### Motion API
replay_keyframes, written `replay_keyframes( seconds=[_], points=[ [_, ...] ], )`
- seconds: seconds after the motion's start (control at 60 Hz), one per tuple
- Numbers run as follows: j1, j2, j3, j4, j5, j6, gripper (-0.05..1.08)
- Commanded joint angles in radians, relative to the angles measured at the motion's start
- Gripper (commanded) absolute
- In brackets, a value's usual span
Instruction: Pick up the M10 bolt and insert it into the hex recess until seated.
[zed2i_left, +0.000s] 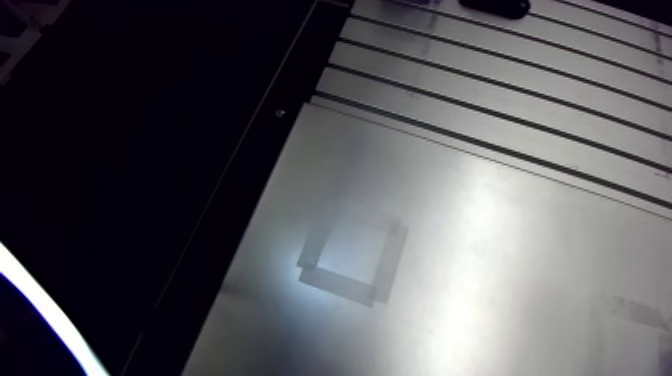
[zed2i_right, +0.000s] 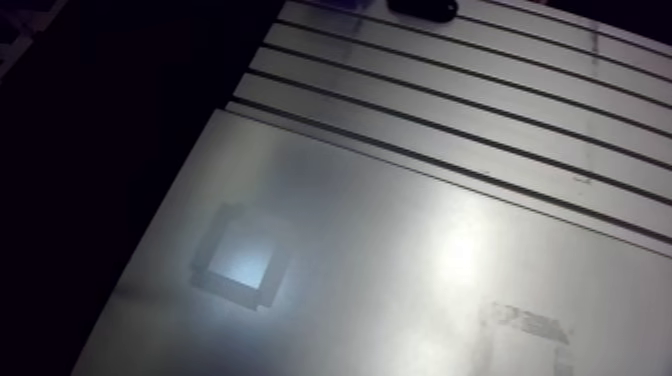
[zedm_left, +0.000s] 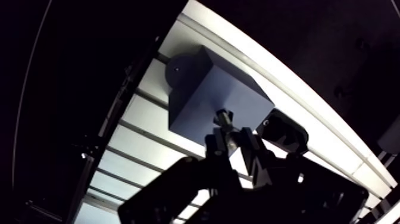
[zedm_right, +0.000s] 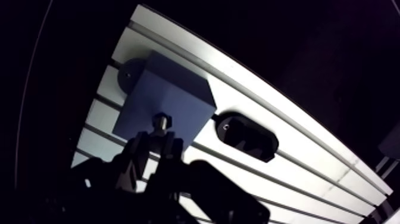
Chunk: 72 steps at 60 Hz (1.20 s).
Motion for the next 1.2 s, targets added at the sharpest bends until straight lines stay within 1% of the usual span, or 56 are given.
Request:
replay_keyframes(
  seconds=[0.017, 1.067, 1.133, 1.15, 1.2],
  points=[
    [-0.001, 0.000, 0.002, -0.001, 0.000, -0.001, 1.05],
    [0.001, 0.009, 0.005, -0.003, -0.001, -0.001, 1.04],
    [0.001, 0.009, 0.005, -0.004, -0.002, -0.001, 1.03],
    [0.002, 0.009, 0.005, -0.004, -0.002, -0.001, 1.01],
    [0.002, 0.009, 0.005, -0.004, -0.002, -0.001, 0.98]
  ],
)
